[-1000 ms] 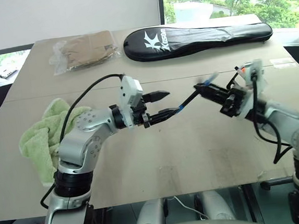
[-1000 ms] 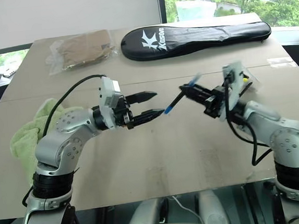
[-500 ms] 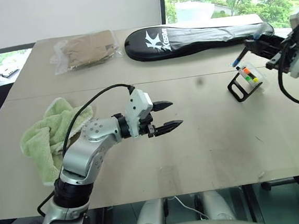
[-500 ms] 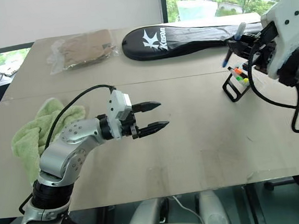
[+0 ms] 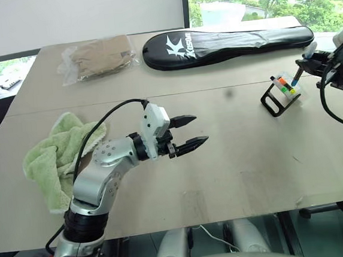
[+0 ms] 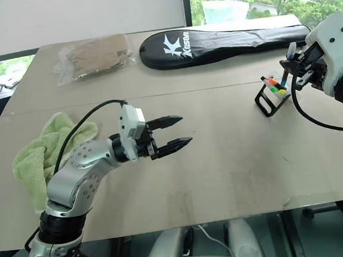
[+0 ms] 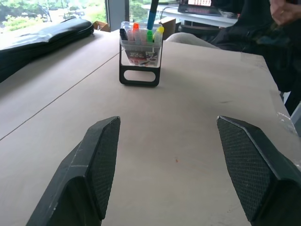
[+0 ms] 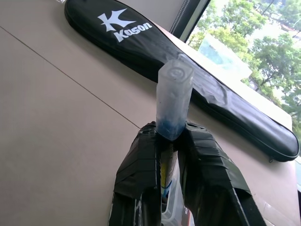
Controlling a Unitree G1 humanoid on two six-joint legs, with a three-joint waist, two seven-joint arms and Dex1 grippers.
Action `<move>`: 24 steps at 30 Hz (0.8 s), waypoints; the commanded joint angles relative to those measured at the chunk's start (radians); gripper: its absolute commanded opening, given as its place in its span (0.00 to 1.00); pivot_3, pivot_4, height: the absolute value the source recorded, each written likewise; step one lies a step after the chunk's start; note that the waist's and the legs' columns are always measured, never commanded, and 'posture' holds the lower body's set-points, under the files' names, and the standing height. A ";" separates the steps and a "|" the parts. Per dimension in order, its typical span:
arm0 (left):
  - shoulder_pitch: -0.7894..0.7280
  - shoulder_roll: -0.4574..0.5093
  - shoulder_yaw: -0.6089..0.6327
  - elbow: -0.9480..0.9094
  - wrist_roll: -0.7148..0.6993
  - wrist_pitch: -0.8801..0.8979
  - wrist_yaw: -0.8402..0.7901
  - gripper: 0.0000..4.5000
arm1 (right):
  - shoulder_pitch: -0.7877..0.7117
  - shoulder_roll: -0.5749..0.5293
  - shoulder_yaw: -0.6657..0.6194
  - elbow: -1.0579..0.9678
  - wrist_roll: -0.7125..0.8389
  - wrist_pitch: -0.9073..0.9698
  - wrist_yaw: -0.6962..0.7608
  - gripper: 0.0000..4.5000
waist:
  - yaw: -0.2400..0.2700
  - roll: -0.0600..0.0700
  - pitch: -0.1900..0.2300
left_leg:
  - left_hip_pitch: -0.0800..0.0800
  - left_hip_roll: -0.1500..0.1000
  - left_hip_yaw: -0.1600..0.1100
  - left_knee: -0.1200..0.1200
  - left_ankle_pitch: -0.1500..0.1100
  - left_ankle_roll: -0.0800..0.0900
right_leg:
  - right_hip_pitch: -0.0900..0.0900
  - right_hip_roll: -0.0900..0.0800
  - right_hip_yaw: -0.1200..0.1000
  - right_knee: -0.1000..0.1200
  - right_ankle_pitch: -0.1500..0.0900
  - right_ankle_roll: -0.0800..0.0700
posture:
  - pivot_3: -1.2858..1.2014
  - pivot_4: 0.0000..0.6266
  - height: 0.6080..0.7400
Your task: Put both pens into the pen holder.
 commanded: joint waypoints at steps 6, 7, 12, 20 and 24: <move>-0.015 -0.009 0.024 -0.093 -0.033 0.036 0.073 0.75 | -0.017 0.077 0.100 0.057 -0.172 -0.096 -0.001 0.02 | -0.001 0.000 0.000 | 0.000 0.000 0.000 0.000 0.000 0.000 | 0.000 0.000 0.000 0.000 0.000 0.000 | 0.52 0.24 1.00; -0.018 -0.008 0.025 -0.094 -0.027 0.035 0.083 0.75 | -0.016 0.079 0.114 0.067 -0.181 -0.104 0.016 0.02 | -0.001 0.000 0.000 | 0.000 0.000 0.000 0.000 0.000 0.000 | 0.000 0.000 0.000 0.000 0.000 0.000 | 0.52 0.24 1.00; -0.003 -0.006 0.034 -0.093 -0.023 0.047 0.124 0.75 | -0.003 0.087 0.133 0.082 -0.245 -0.156 0.039 0.41 | -0.001 0.000 0.000 | 0.000 0.000 0.000 0.000 0.000 0.000 | 0.000 0.000 0.000 0.000 0.000 0.000 | 0.52 0.24 1.00; 0.104 -0.035 0.119 -0.103 -0.029 0.089 0.262 0.75 | 0.025 0.178 0.020 -0.033 -0.178 -0.154 0.048 0.99 | 0.000 0.000 0.000 | 0.000 0.000 0.000 0.000 0.000 0.000 | 0.000 0.000 0.000 0.000 0.000 0.000 | 0.52 0.24 1.00; 0.244 -0.023 0.231 -0.142 -0.018 0.094 0.340 0.75 | 0.190 0.329 -0.055 -0.303 0.090 -0.038 0.026 0.99 | -0.001 -0.001 -0.001 | 0.000 0.001 -0.001 -0.001 0.000 0.000 | 0.000 0.000 0.000 0.000 0.000 0.000 | 0.52 0.24 1.00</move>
